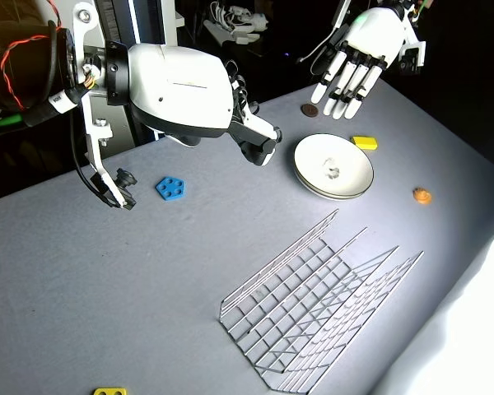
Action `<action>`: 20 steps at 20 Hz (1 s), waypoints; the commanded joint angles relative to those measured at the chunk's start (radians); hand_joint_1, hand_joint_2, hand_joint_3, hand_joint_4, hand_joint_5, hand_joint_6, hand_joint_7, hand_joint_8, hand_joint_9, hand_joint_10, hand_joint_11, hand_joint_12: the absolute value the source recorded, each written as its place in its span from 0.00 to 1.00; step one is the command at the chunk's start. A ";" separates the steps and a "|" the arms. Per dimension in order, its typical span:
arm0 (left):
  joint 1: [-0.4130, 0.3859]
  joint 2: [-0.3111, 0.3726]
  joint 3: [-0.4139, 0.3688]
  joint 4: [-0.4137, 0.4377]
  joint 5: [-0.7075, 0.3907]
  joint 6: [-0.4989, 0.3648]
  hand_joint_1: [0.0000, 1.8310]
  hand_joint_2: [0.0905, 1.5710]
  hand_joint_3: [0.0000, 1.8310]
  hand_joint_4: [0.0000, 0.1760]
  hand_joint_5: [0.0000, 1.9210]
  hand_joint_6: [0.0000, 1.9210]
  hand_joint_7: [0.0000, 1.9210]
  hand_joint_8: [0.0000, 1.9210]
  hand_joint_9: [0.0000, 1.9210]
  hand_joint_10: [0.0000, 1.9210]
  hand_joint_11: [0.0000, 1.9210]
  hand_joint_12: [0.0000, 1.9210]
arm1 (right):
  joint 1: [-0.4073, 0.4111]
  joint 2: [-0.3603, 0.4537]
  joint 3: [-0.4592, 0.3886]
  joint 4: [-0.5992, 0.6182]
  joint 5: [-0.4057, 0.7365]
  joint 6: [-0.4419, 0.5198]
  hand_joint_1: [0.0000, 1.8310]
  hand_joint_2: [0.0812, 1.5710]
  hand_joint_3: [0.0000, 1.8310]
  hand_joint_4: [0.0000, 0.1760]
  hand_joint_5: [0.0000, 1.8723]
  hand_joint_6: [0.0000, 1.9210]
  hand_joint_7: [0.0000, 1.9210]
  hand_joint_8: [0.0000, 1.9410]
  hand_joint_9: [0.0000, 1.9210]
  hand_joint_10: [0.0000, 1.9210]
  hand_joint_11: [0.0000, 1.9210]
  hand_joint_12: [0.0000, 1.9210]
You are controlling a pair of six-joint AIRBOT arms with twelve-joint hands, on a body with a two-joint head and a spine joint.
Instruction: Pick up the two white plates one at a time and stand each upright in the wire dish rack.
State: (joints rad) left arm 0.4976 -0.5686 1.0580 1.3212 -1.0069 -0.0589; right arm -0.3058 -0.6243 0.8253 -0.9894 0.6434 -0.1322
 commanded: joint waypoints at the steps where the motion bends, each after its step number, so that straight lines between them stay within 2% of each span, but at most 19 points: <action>1: -0.014 0.008 0.002 -0.079 -0.056 -0.005 0.00 0.65 0.02 0.00 0.00 0.00 0.00 0.00 0.00 0.00 0.00 0.00 | 0.008 0.005 -0.002 0.058 0.089 -0.002 0.00 0.76 0.01 0.00 0.06 0.00 0.04 0.00 0.03 0.01 0.00 0.07; 4: -0.022 0.006 0.024 -0.046 -0.075 -0.016 0.00 0.66 0.02 0.00 0.00 0.00 0.00 0.00 0.00 0.00 0.00 0.00 | 0.007 0.006 -0.002 0.059 0.109 -0.003 0.00 0.77 0.00 0.00 0.03 0.00 0.02 0.00 0.01 0.00 0.00 0.02; 6: -0.048 0.000 0.046 0.012 -0.081 -0.041 0.00 0.65 0.02 0.00 0.00 0.00 0.00 0.00 0.00 0.00 0.00 0.00 | 0.007 0.008 -0.002 0.070 0.128 -0.003 0.00 0.77 0.00 0.00 0.03 0.00 0.02 0.00 0.01 0.00 0.00 0.01; 9: -0.075 -0.004 0.069 0.054 -0.099 -0.043 0.00 0.65 0.01 0.00 0.00 0.00 0.00 0.00 0.00 0.00 0.00 0.00 | 0.007 0.010 -0.002 0.079 0.128 -0.006 0.00 0.77 0.00 0.00 0.03 0.00 0.02 0.00 0.01 0.00 0.00 0.02; 10: -0.092 -0.015 0.087 0.095 -0.098 -0.048 0.00 0.65 0.01 0.00 0.00 0.00 0.00 0.00 0.00 0.00 0.00 0.00 | 0.007 0.010 -0.002 0.079 0.129 -0.007 0.00 0.76 0.00 0.00 0.03 0.00 0.02 0.00 0.02 0.00 0.00 0.02; 14: -0.127 -0.033 0.113 0.180 -0.073 -0.117 0.00 0.66 0.01 0.00 0.00 0.00 0.00 0.00 0.00 0.00 0.00 0.00 | 0.002 0.009 -0.005 0.079 0.141 -0.009 0.00 0.77 0.00 0.00 0.04 0.00 0.03 0.00 0.02 0.00 0.01 0.03; 15: -0.135 -0.033 0.113 0.193 -0.073 -0.139 0.00 0.64 0.01 0.00 0.00 0.00 0.00 0.00 0.00 0.00 0.00 0.00 | 0.002 0.008 -0.008 0.079 0.141 -0.015 0.00 0.76 0.00 0.00 0.05 0.00 0.04 0.00 0.03 0.00 0.00 0.11; 17: -0.127 -0.033 0.112 0.230 -0.066 -0.156 0.00 0.64 0.01 0.00 0.00 0.00 0.00 0.00 0.00 0.00 0.00 0.00 | 0.002 -0.001 -0.018 0.080 0.141 -0.030 0.00 0.77 0.00 0.00 0.04 0.00 0.04 0.00 0.03 0.00 0.00 0.10; 18: -0.123 -0.033 0.113 0.251 -0.066 -0.156 0.00 0.64 0.00 0.00 0.00 0.00 0.00 0.00 0.00 0.00 0.00 0.00 | 0.002 -0.009 -0.025 0.085 0.139 -0.048 0.00 0.77 0.00 0.00 0.04 0.00 0.03 0.00 0.03 0.00 0.00 0.08; 20: -0.111 -0.037 0.124 0.283 -0.071 -0.155 0.00 0.64 0.00 0.00 0.00 0.00 0.00 0.00 0.00 0.00 0.00 0.00 | -0.025 -0.038 -0.033 0.186 0.131 -0.162 0.01 0.77 0.00 0.00 0.05 0.00 0.04 0.00 0.04 0.00 0.00 0.11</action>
State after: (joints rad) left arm 0.3985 -0.6125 1.1816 1.6772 -1.0538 -0.2115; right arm -0.3508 -0.6743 0.7948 -0.8413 0.6987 -0.3180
